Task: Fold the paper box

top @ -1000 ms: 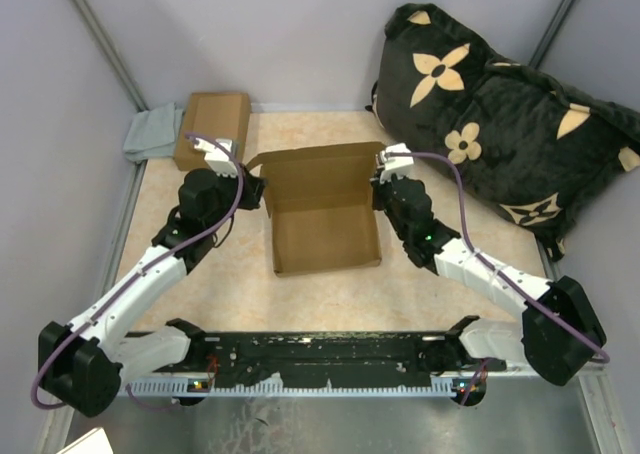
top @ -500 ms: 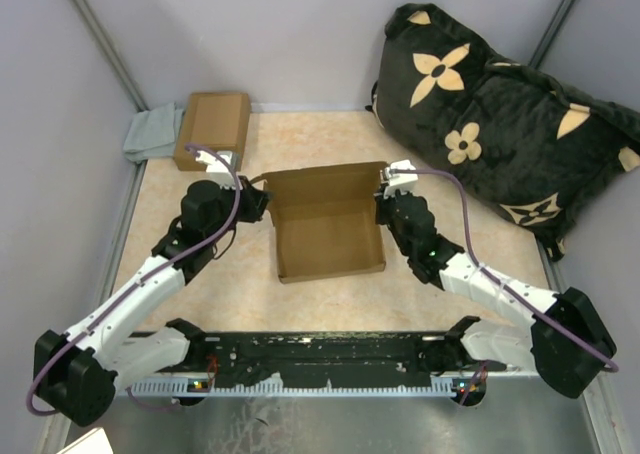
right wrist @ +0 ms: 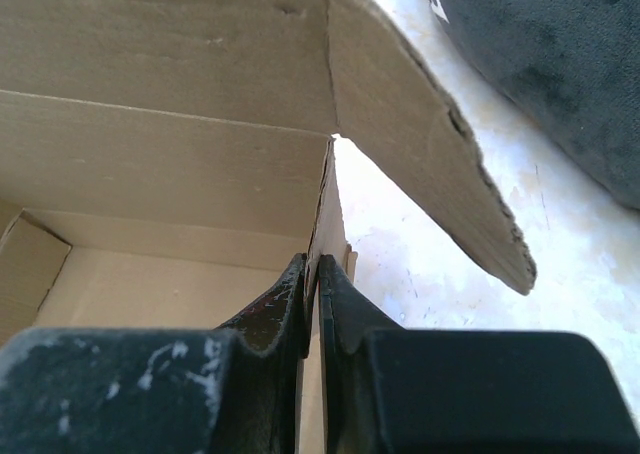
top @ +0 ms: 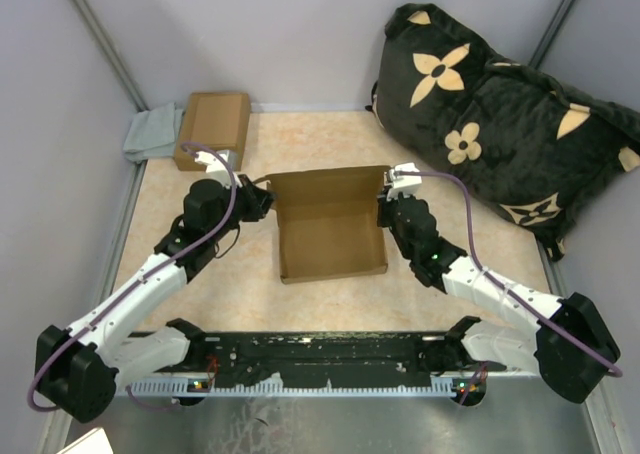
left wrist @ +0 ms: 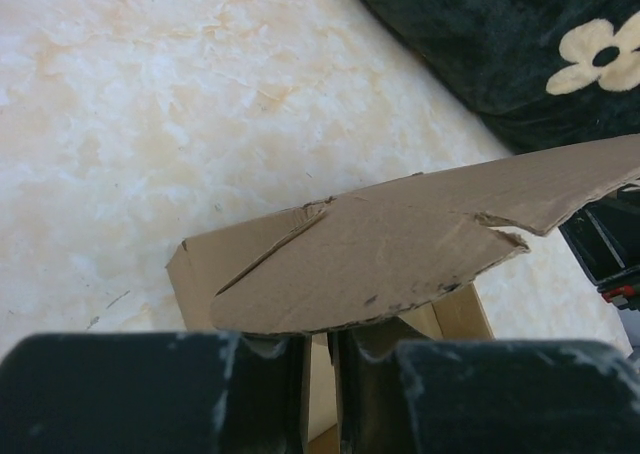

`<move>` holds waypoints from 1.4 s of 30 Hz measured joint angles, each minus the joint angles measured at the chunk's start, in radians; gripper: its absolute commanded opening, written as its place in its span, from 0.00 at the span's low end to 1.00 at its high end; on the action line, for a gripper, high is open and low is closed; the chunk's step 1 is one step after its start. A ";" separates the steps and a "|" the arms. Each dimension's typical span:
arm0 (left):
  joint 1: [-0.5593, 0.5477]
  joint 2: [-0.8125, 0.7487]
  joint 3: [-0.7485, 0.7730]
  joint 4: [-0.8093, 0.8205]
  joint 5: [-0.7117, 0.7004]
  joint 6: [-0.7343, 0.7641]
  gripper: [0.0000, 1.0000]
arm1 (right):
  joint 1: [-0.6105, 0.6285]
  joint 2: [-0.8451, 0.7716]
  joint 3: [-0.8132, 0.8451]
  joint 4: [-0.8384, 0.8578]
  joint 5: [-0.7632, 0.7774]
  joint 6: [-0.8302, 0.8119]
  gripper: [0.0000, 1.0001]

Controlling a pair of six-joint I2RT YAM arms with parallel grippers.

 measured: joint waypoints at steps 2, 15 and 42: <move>0.000 0.003 0.004 -0.002 0.000 -0.001 0.16 | 0.000 0.000 0.002 -0.004 0.001 0.000 0.07; -0.004 0.039 0.051 -0.047 -0.001 0.030 0.16 | 0.000 0.023 0.054 -0.071 0.014 0.000 0.08; -0.026 -0.339 -0.023 -0.505 0.036 -0.056 0.49 | 0.097 -0.370 -0.020 -0.599 -0.195 0.280 0.63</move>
